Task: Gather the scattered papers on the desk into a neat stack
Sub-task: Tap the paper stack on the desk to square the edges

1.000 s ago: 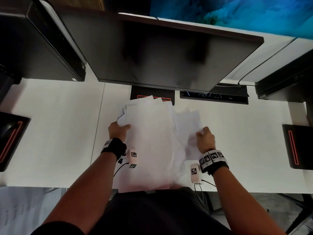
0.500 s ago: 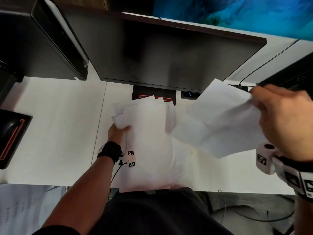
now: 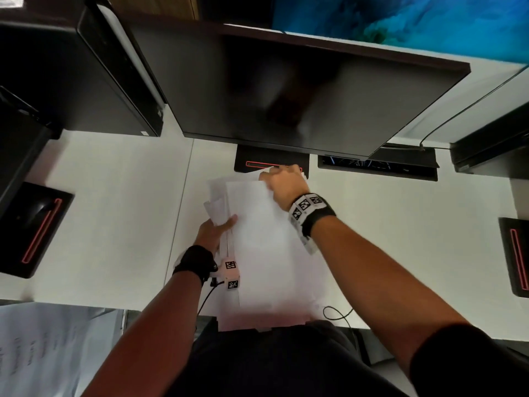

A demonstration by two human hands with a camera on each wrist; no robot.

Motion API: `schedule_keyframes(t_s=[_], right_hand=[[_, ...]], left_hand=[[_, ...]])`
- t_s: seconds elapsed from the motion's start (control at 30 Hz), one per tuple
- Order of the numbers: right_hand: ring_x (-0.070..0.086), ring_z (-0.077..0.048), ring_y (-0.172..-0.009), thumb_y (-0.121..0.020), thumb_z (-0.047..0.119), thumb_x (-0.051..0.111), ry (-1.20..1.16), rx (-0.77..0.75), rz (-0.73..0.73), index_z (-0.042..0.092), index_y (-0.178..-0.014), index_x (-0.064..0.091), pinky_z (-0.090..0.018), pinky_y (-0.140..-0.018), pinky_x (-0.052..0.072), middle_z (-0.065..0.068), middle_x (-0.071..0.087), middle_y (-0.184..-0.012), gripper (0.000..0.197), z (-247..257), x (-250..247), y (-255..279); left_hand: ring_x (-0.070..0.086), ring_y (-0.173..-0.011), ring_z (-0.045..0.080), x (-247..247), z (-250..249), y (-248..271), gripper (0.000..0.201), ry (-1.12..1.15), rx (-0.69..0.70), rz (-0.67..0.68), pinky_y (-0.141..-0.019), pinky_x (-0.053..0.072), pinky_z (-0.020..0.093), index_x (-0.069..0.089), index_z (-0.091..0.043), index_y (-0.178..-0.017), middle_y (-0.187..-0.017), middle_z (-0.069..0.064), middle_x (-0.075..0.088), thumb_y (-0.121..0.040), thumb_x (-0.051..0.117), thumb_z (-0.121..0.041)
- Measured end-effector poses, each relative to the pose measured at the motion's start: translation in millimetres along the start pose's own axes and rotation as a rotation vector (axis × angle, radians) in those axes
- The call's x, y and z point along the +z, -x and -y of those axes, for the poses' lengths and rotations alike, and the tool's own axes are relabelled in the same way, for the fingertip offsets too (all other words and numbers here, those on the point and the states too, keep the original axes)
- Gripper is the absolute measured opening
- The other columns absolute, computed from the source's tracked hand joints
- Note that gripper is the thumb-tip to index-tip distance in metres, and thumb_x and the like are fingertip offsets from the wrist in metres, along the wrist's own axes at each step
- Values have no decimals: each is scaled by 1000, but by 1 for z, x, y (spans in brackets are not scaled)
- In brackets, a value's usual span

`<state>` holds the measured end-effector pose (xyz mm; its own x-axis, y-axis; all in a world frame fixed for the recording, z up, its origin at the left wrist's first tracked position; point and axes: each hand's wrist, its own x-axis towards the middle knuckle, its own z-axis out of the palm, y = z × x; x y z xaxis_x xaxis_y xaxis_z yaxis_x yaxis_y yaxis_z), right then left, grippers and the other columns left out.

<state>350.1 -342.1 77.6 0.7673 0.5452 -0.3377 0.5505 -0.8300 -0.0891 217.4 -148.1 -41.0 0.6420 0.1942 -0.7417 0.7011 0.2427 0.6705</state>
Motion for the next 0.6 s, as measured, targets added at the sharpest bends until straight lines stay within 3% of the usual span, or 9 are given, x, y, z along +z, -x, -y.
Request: schedule_keyframes(t_s=[0.07,0.13,0.23,0.3,0.37,0.43,0.5,0.6], right_hand=[[49,-26,-122,-93,19,53,-96,70,-34,29,-134,49,-43,-106,29,-1,57,-129,42,4,25,-5],[40,-26,-132,-90,35,61,-207,218,-148,30,-144,39,-44,-112,26,-2,44,-143,59,-3,45,1],[37,-26,-135,-75,57,73,-547,666,-333,22,-148,32,-47,-111,33,-5,37,-149,91,-27,71,33],[38,-31,-137,-64,67,77,-804,962,-253,18,-149,27,-51,-109,37,-7,34,-151,111,-46,88,58],[42,-31,-134,-58,66,82,-981,1053,-105,15,-148,30,-48,-109,40,-8,37,-147,116,-62,103,78],[49,-27,-128,-58,62,85,-1047,1009,-31,12,-141,39,-41,-108,42,-8,48,-140,108,-71,115,86],[57,-25,-117,-60,55,87,-1060,949,27,12,-128,52,-38,-103,46,-5,60,-126,87,-71,116,87],[66,-23,-94,-67,41,88,-1119,821,41,16,-88,67,-28,-79,51,0,70,-95,39,-68,104,88]], left_hand=[[72,-99,33,7,-4,4,63,-73,10,-54,-94,56,51,71,-3,-111,-104,12,77,-60,95,-32],[72,-93,30,14,-8,5,40,-132,8,-106,-87,58,41,73,1,-104,-102,15,76,-68,89,-10],[71,-90,28,18,-8,6,29,-92,21,-134,-80,55,32,73,-5,-100,-93,10,75,-73,84,-5],[71,-95,31,17,-3,6,26,-31,29,-116,-86,56,36,73,-8,-100,-94,9,75,-75,82,-5],[70,-101,33,16,1,8,28,28,37,-86,-91,55,40,73,-7,-106,-101,11,76,-78,79,-6],[68,-105,32,20,1,11,33,50,60,-54,-93,53,37,71,-6,-114,-105,10,75,-82,75,-4],[69,-103,27,24,-3,16,36,30,112,-21,-97,52,38,68,-6,-119,-108,9,74,-84,73,-3],[72,-98,16,30,-18,31,35,27,198,44,-89,54,28,69,-11,-120,-108,3,77,-85,73,-5]])
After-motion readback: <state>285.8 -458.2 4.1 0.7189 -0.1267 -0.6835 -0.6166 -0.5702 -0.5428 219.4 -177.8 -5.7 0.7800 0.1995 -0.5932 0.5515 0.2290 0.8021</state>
